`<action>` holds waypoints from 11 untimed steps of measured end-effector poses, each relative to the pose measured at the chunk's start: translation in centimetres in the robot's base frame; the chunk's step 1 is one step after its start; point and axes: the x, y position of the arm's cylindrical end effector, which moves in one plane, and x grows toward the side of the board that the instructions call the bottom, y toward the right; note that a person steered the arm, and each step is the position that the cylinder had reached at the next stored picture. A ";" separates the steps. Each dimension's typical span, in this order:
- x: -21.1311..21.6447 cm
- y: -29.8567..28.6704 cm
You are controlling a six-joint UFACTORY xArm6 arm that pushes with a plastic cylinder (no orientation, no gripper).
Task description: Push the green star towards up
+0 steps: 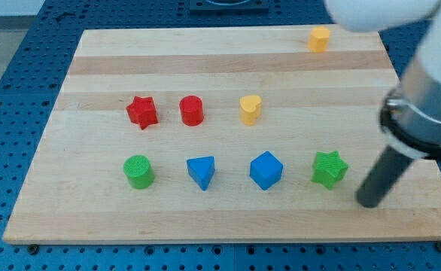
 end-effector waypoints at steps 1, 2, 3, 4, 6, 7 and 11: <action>-1.2 -3.2; -1.8 -5.2; -4.2 -5.8; -6.0 -5.3; -8.4 -2.6; -10.4 -3.0; -13.6 -3.0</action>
